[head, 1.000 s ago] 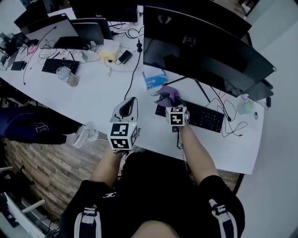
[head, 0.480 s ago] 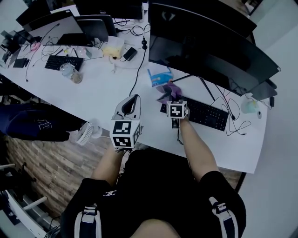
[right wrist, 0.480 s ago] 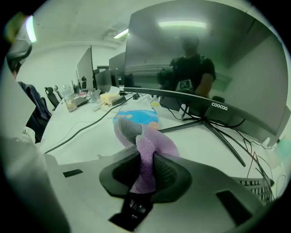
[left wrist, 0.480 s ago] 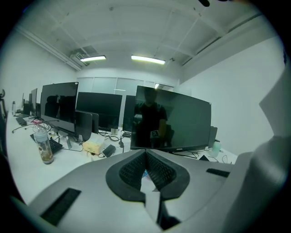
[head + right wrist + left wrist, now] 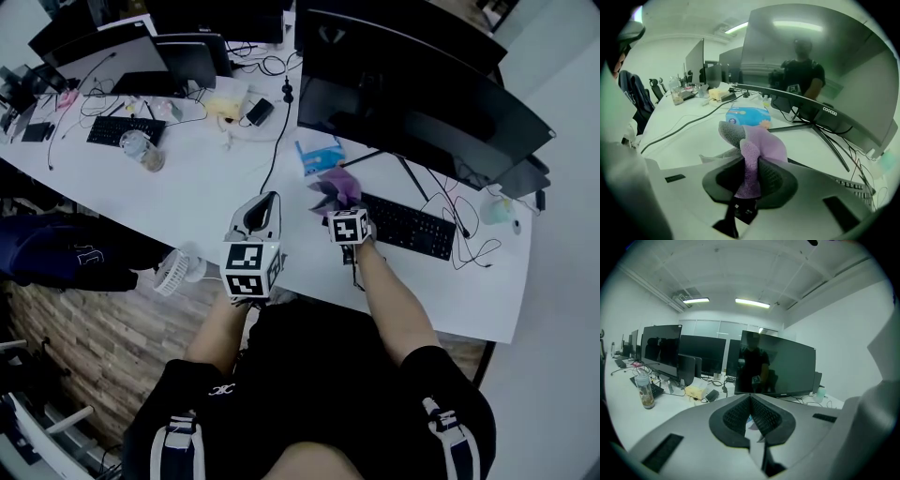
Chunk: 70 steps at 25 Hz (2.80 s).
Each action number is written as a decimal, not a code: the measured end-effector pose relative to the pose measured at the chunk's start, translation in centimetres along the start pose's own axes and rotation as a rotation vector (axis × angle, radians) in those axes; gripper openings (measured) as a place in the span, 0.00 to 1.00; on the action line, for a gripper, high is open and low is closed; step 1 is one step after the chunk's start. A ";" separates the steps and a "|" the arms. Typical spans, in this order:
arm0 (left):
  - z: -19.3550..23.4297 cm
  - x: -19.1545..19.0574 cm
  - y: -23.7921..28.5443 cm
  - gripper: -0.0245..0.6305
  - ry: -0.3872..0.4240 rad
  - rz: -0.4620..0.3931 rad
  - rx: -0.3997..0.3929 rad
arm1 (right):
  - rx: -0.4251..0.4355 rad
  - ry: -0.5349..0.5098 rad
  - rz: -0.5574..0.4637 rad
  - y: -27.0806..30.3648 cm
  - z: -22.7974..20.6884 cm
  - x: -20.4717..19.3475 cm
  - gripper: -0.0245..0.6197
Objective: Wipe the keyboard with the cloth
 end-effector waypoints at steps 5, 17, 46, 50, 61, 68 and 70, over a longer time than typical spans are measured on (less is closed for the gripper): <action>0.2 -0.4 -0.6 0.05 0.007 0.000 -0.026 | -0.008 0.010 0.013 -0.7 1.1 -1.1 0.18; 0.8 -0.9 -1.5 0.05 0.060 0.002 -0.122 | -0.069 0.038 -0.001 -1.9 3.3 -3.6 0.18; -7.3 -0.6 1.8 0.06 0.088 0.011 -0.233 | -0.168 0.113 -0.003 -5.8 -5.7 -10.1 0.18; -10.4 -1.0 2.6 0.05 0.076 0.017 -0.231 | -0.159 0.101 -0.003 -6.7 -8.2 -11.7 0.19; -20.1 -1.4 4.2 0.05 0.104 0.024 -0.235 | -0.139 0.099 -0.012 -9.3 -15.1 -15.8 0.19; -25.1 -2.1 5.0 0.06 0.107 0.016 -0.199 | -0.106 0.088 -0.025 -10.5 -19.7 -18.1 0.19; -26.5 -2.3 5.3 0.05 0.104 0.014 -0.187 | -0.095 0.083 -0.026 -10.7 -20.8 -18.7 0.19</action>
Point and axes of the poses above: the fingertips, and each gripper's own axes: y forward along the fingers, z to its left, x out of its top, the point moved 8 cm from there along -y, backward along the fingers, and after that the axes turned 2 degrees about z, right-handed, at the moved point
